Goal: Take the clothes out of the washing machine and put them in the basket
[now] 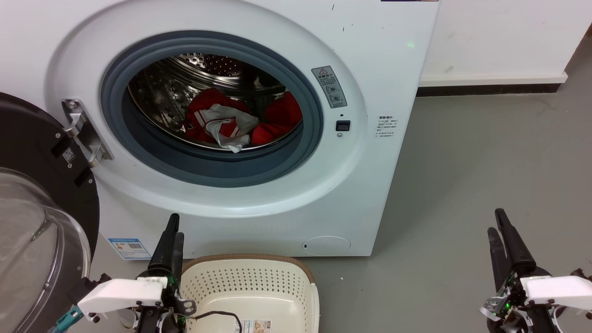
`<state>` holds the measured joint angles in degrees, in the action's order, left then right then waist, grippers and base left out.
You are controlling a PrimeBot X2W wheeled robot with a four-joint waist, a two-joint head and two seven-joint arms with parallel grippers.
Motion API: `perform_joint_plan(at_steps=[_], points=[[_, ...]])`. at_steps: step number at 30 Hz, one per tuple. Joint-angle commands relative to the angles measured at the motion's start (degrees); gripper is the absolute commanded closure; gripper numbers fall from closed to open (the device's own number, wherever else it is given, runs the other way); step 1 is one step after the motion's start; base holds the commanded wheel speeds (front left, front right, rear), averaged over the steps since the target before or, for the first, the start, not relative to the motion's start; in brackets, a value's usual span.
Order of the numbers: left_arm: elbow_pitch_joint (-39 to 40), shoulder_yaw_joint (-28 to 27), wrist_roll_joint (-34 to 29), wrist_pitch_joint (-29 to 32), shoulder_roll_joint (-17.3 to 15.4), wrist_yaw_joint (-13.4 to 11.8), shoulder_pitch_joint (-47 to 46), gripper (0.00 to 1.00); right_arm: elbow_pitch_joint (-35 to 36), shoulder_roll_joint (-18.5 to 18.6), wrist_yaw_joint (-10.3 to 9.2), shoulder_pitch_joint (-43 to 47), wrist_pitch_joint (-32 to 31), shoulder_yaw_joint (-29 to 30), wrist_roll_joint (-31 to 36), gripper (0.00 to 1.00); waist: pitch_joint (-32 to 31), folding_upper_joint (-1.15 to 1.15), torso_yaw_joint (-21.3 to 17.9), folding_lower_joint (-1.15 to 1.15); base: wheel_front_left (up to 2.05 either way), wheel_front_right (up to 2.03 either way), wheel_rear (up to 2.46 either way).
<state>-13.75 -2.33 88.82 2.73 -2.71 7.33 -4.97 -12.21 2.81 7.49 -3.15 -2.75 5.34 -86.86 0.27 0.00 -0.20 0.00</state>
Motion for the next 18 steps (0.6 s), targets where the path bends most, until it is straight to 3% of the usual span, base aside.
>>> perform_joint_plan(at_steps=[1,18], points=[[1.6,0.4,-2.6,-0.8,-0.2,0.1,-1.9,0.00,2.0,0.1,0.01,-0.5,0.8,-0.1,3.1,0.00,0.0,0.00,0.0,0.00,0.00,0.00,0.00],[4.3,1.8,-26.3,-4.8,-0.2,0.1,-2.4,0.00,6.9,0.1,0.01,1.8,4.8,-1.0,29.1,0.00,0.0,0.00,-0.4,0.00,0.00,0.00,0.00]])
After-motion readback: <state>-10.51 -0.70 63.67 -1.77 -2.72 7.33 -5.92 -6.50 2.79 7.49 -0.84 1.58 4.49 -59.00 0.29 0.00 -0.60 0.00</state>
